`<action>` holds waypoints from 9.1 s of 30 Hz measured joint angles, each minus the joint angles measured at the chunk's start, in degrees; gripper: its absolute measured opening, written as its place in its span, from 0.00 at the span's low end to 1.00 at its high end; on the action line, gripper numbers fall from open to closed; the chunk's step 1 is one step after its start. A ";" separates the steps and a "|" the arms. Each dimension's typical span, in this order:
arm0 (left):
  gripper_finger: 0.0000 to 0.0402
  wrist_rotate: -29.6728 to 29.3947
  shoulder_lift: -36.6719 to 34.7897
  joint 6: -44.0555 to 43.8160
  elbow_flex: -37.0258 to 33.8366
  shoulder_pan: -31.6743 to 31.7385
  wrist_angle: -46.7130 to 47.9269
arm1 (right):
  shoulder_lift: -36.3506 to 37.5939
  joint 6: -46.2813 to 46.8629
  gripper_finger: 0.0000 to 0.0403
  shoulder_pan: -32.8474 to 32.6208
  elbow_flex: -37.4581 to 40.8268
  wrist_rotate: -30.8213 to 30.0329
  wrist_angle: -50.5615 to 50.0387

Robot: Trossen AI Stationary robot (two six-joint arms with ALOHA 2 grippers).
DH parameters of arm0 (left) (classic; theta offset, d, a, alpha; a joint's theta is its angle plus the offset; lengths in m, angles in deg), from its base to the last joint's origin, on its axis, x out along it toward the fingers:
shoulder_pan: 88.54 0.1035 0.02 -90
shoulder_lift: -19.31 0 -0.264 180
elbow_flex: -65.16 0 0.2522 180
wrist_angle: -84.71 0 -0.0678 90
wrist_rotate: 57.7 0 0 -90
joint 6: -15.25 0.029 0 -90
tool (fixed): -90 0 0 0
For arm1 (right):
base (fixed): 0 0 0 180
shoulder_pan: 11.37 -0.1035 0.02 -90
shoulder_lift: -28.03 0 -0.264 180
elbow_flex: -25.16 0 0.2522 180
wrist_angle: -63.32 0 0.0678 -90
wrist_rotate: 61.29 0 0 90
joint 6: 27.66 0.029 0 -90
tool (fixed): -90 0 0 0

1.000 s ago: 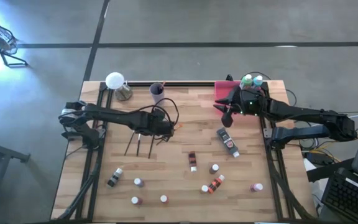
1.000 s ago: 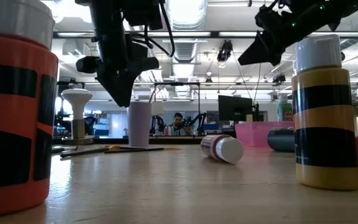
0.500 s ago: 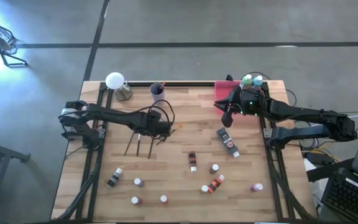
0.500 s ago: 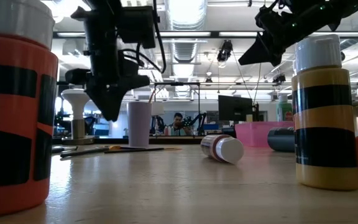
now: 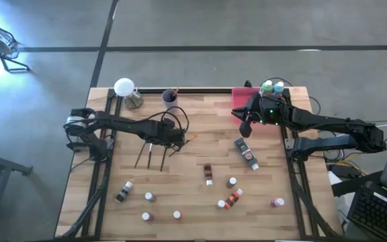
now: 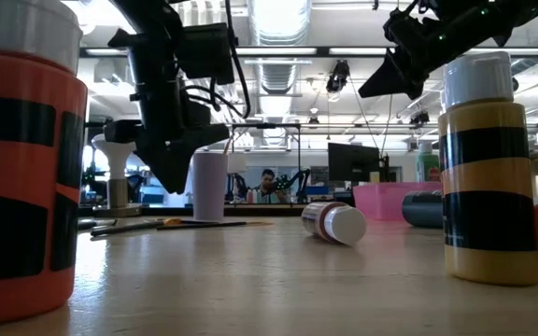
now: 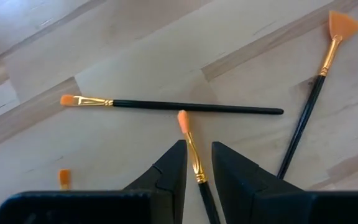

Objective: Pick & Place Paint Supplies
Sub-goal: Put the gold black paint brush into the purple cup, then put the silver black paint brush into the purple cup

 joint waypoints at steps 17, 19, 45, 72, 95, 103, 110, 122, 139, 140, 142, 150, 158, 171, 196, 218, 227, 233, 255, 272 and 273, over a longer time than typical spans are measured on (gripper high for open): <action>0.20 0.48 0.63 0.53 -2.70 1.86 -3.67 | -0.02 0.03 0.28 0.01 0.01 -0.04 0.00; 0.20 0.66 1.35 0.63 -2.70 1.96 -4.06 | -0.02 0.00 0.30 0.02 0.01 -0.07 0.00; 0.20 -0.92 7.30 0.83 -2.59 3.83 -7.57 | -0.04 -0.22 0.47 0.02 0.02 -0.04 0.02; 0.01 0.14 6.95 2.23 -2.66 3.99 -6.89 | -0.04 -0.24 0.57 0.00 0.02 -0.04 0.02; 0.00 4.44 -4.62 23.19 0.37 2.88 -22.17 | -0.04 -0.22 0.74 0.00 0.02 -0.04 0.01; 0.00 1.94 -5.48 43.41 0.33 3.34 -46.88 | -0.04 -0.39 0.81 0.00 0.02 -0.04 0.00; 0.00 -8.02 -6.96 59.83 0.31 5.16 -59.78 | -0.04 -0.33 0.87 0.00 0.09 -0.02 0.00; 0.00 -7.05 -8.46 71.23 -2.92 15.92 -78.42 | -0.04 -0.36 0.87 0.00 0.11 -0.02 -0.02; 0.00 0.44 -16.01 72.17 -18.24 24.71 -100.32 | -0.04 -0.42 0.73 0.00 0.13 -0.02 -1.01; 0.00 0.79 -15.96 71.77 -19.23 25.21 -101.81 | -0.04 -0.42 0.73 0.00 0.11 -0.02 -1.01; 0.00 1.40 -15.84 70.99 -20.80 25.83 -104.11 | -0.04 -0.42 0.71 0.00 0.13 -0.02 -1.01; 0.00 2.61 -15.74 70.68 -22.55 27.09 -105.04 | -0.04 -0.42 0.65 0.00 0.12 -0.02 -1.03; 0.00 7.25 -12.19 67.42 -22.97 30.12 -109.06 | -0.04 -0.42 0.59 0.00 0.13 -0.02 -1.03; 0.00 8.09 -3.00 65.63 -23.40 30.91 -114.36 | -0.04 -0.42 0.55 0.02 0.13 -0.04 -1.05; 0.00 7.45 1.95 63.29 -29.01 30.93 -115.11 | -0.04 -0.42 0.76 0.02 0.13 -0.04 -1.03; 0.21 8.16 -0.44 63.26 -29.04 30.91 -110.74 | -0.04 -0.44 0.90 0.02 0.13 -0.06 -1.01; 0.30 11.93 -10.53 62.81 -29.04 30.84 -110.88 | -0.04 -0.44 0.90 0.02 0.13 -0.04 -1.01; 0.30 22.60 -22.57 61.38 -27.97 29.64 -101.67 | -0.04 -0.44 0.90 0.02 0.13 -0.06 -1.02; 0.30 6.57 -38.31 38.70 -2.04 12.87 -9.16 | -0.02 -0.30 0.90 0.02 0.13 -0.04 -1.09; 0.30 -4.25 -38.18 9.52 -9.64 -4.70 5.58 | -0.04 -0.25 0.90 0.02 0.13 -0.04 -1.09; 0.30 -4.76 -38.18 9.10 -10.03 -4.83 5.56 | -0.03 -0.22 0.90 0.01 0.13 -0.04 -1.09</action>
